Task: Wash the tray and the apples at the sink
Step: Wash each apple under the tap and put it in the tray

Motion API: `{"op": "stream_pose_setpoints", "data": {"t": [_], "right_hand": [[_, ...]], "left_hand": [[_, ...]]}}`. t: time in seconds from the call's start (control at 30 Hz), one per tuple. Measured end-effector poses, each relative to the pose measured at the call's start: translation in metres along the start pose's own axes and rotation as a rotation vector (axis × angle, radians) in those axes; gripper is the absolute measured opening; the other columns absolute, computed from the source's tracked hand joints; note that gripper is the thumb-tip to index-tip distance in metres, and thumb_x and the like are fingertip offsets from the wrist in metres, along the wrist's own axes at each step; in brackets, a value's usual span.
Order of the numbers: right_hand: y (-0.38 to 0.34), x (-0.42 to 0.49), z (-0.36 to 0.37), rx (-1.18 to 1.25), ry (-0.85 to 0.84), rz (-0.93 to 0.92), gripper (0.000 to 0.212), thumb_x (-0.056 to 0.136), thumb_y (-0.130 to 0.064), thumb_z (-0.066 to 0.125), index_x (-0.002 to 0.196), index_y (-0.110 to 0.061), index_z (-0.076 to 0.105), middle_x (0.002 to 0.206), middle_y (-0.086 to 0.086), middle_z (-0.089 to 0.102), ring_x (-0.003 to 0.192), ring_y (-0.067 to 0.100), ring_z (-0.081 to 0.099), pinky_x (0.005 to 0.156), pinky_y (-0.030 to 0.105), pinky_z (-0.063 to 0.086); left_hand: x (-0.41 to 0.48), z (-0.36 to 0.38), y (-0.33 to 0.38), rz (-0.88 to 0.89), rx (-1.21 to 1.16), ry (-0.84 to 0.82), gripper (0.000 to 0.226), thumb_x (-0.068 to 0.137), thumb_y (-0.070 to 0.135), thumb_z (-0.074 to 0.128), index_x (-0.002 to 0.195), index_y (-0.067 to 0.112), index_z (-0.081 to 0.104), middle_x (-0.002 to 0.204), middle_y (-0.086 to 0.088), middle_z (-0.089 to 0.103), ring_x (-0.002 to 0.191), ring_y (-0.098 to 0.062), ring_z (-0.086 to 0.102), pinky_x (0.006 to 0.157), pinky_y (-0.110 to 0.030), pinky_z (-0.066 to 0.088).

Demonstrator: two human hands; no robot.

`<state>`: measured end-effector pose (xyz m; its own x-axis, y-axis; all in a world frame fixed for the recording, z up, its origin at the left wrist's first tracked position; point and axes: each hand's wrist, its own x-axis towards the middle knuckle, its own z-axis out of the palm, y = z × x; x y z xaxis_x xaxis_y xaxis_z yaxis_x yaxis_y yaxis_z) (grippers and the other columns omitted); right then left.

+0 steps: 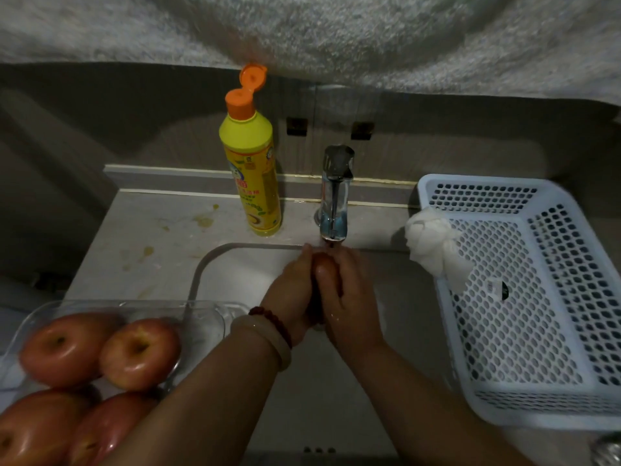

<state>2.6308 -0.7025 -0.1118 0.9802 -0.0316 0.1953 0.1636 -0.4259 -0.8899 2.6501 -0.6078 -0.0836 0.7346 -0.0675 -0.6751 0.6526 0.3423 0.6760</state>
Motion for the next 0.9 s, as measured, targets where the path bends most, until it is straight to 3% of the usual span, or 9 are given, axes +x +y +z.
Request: {"op": "stream_pose_setpoints", "data": {"t": [0.1, 0.2, 0.27, 0.4, 0.5, 0.57, 0.77, 0.9], "right_hand": [[0.002, -0.010, -0.001, 0.029, -0.077, 0.023, 0.045, 0.097, -0.041, 0.038, 0.132, -0.016, 0.054, 0.132, 0.002, 0.055, 0.123, 0.011, 0.050, 0.105, 0.022, 0.038], [-0.008, -0.008, -0.010, 0.060, 0.052, 0.145, 0.035, 0.095, -0.043, 0.040, 0.125, -0.031, 0.055, 0.119, -0.011, 0.060, 0.113, -0.006, 0.052, 0.097, 0.012, 0.041], [-0.019, 0.001, -0.023, 0.028, 0.164, 0.137, 0.027, 0.095, -0.035, 0.043, 0.120, -0.032, 0.054, 0.111, -0.021, 0.056, 0.109, -0.017, 0.047, 0.093, 0.004, 0.036], [-0.054, 0.033, -0.047, -0.113, 0.278, -0.088, 0.034, 0.095, -0.020, 0.051, 0.127, -0.010, 0.057, 0.121, -0.004, 0.055, 0.111, -0.001, 0.048, 0.094, 0.005, 0.036], [-0.078, 0.061, -0.052, -0.240, 0.235, -0.211, 0.042, 0.093, -0.016, 0.052, 0.134, -0.006, 0.053, 0.134, 0.008, 0.054, 0.123, 0.010, 0.046, 0.103, 0.012, 0.035], [-0.082, 0.072, -0.049, -0.307, 0.197, -0.291, 0.044, 0.090, -0.012, 0.054, 0.133, -0.003, 0.054, 0.138, 0.013, 0.053, 0.128, 0.016, 0.044, 0.106, 0.007, 0.025], [-0.060, 0.057, -0.034, -0.541, 0.094, -0.323, 0.042, 0.089, -0.007, 0.050, 0.130, -0.003, 0.057, 0.136, 0.017, 0.055, 0.131, 0.031, 0.047, 0.109, 0.033, 0.032], [-0.068, 0.054, -0.034, -0.614, 0.154, -0.336, 0.045, 0.088, -0.022, 0.049, 0.128, -0.006, 0.060, 0.135, 0.013, 0.058, 0.135, 0.030, 0.043, 0.106, 0.045, 0.038]], "left_hand": [[0.000, -0.005, 0.000, 0.030, 0.031, 0.003, 0.044, 0.090, 0.051, 0.056, 0.119, 0.020, 0.062, 0.108, -0.011, 0.071, 0.097, -0.028, 0.069, 0.080, -0.044, 0.057], [-0.007, -0.003, -0.001, 0.138, 0.090, 0.126, 0.030, 0.092, 0.043, 0.057, 0.114, 0.023, 0.059, 0.104, -0.003, 0.064, 0.093, -0.021, 0.064, 0.080, -0.043, 0.058], [-0.011, -0.002, 0.003, 0.176, 0.084, 0.172, 0.019, 0.092, 0.039, 0.057, 0.107, 0.027, 0.058, 0.102, 0.002, 0.060, 0.093, -0.019, 0.060, 0.084, -0.047, 0.056], [-0.019, -0.006, 0.011, 0.278, 0.149, 0.225, 0.015, 0.088, 0.039, 0.063, 0.098, 0.030, 0.056, 0.101, 0.006, 0.057, 0.092, -0.016, 0.059, 0.079, -0.041, 0.058], [-0.028, -0.010, 0.017, 0.320, 0.180, 0.259, 0.021, 0.085, 0.043, 0.065, 0.099, 0.031, 0.055, 0.102, 0.007, 0.056, 0.092, -0.015, 0.057, 0.077, -0.040, 0.058], [-0.032, -0.012, 0.020, 0.306, 0.141, 0.264, 0.028, 0.083, 0.045, 0.066, 0.105, 0.029, 0.057, 0.104, 0.005, 0.057, 0.095, -0.018, 0.059, 0.079, -0.044, 0.058], [-0.049, -0.018, 0.034, 0.307, 0.069, 0.254, 0.037, 0.085, 0.043, 0.065, 0.115, 0.024, 0.054, 0.107, 0.006, 0.054, 0.099, -0.020, 0.057, 0.080, -0.046, 0.057], [-0.058, -0.028, 0.040, 0.318, 0.049, 0.263, 0.036, 0.086, 0.043, 0.064, 0.114, 0.024, 0.054, 0.104, 0.006, 0.054, 0.095, -0.018, 0.057, 0.077, -0.043, 0.057]]}}
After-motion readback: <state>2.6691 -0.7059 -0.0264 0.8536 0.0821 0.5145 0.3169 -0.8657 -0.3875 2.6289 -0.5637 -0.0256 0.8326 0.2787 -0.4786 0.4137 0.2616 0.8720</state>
